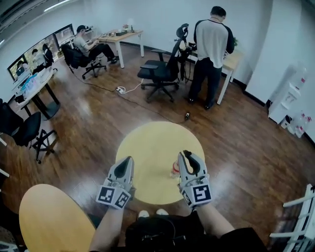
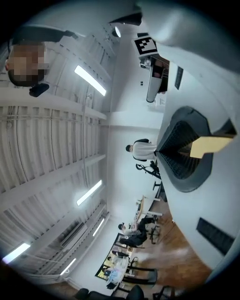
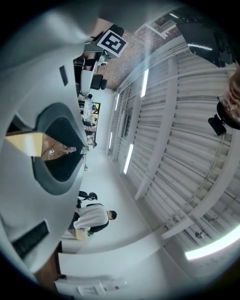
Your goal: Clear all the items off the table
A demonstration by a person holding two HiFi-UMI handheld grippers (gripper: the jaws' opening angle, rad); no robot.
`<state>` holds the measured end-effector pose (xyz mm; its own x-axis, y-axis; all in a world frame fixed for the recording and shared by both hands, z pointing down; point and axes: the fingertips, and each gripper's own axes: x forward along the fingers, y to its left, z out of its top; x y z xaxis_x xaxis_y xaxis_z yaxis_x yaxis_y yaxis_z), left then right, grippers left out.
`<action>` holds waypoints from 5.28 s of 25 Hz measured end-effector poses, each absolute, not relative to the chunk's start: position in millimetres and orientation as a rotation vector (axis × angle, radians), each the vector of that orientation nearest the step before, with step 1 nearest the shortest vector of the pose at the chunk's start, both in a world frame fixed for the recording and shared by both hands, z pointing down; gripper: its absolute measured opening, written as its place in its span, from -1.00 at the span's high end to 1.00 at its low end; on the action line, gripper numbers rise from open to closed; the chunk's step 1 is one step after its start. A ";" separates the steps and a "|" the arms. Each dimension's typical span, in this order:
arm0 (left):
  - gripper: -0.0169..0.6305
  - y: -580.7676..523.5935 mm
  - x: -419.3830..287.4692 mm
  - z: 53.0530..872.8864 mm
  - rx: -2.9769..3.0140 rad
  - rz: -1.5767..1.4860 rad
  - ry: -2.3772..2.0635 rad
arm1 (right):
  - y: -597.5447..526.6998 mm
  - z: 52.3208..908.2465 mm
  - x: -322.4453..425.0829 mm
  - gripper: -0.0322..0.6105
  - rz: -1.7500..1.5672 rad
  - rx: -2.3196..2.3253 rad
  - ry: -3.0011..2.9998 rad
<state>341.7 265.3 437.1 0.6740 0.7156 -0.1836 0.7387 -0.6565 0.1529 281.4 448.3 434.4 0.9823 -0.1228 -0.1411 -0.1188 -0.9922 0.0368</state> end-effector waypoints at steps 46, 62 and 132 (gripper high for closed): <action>0.63 266.7 354.4 528.8 2.646 0.297 1.223 | 486.7 681.5 304.0 -0.10 0.793 3.047 -0.065; 0.67 283.4 363.8 471.6 2.664 0.055 1.213 | 453.0 542.3 342.2 -0.09 0.378 3.025 -0.404; 0.81 -311.1 -139.6 543.7 2.477 -0.084 -1.364 | -322.8 656.5 92.2 -0.17 0.358 1.567 -2.254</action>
